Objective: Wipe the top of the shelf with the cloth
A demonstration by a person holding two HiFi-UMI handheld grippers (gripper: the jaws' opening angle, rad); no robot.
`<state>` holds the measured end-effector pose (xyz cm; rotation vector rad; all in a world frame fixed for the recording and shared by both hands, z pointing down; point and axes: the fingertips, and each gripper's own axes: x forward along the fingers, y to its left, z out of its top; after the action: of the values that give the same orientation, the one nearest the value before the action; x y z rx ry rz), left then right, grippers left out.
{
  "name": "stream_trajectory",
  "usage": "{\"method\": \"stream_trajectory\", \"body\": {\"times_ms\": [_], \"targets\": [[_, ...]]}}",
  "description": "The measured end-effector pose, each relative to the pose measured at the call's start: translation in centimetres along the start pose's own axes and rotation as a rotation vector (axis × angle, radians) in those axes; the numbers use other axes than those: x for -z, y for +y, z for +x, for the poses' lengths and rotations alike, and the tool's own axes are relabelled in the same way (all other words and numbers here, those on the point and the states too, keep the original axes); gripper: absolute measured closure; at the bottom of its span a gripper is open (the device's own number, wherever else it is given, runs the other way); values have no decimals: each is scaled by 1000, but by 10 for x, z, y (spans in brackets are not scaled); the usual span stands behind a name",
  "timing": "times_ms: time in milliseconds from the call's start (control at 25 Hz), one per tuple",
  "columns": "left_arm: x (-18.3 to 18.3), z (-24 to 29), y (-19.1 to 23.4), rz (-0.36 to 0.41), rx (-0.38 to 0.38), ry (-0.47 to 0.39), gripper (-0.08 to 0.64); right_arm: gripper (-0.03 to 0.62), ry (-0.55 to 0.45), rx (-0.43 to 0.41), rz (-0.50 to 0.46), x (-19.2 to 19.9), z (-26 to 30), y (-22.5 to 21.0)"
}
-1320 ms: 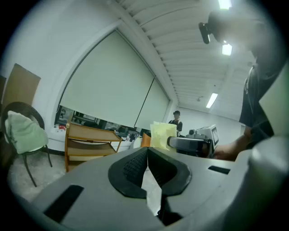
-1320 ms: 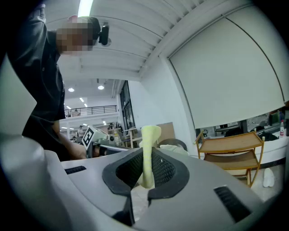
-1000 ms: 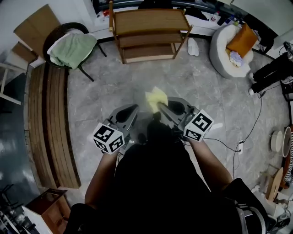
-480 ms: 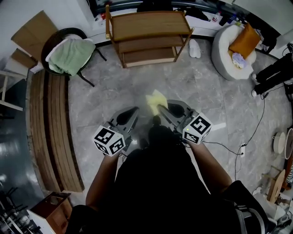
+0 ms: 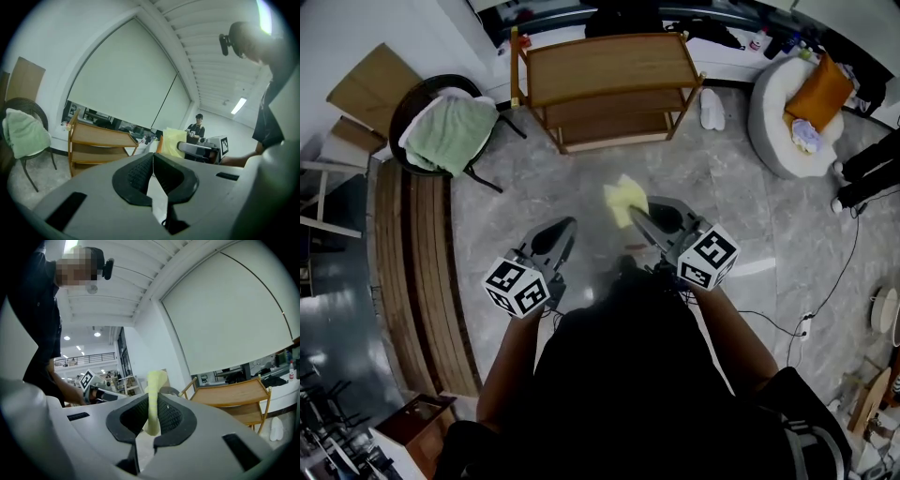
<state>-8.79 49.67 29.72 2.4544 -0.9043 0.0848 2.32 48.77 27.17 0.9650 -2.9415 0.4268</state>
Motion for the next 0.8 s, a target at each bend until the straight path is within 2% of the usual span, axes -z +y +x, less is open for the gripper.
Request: {"method": "stream_trajectory", "body": {"times_ms": [240,480,640,800], "targets": [[-29,24,25,-7,-76,-9,548,548,38,-74,-28,2,17,-43],[-49,35,47,-20,-109,-26,548,548,1,-90,4,-9,38,-63],[-67,52,71,-21,-82,-38,548,548,-3,-77,-5,-17,58,-81],[-67,73,90,-38,8,-19,548,548,29,-14,10,-9,75,-106]]}}
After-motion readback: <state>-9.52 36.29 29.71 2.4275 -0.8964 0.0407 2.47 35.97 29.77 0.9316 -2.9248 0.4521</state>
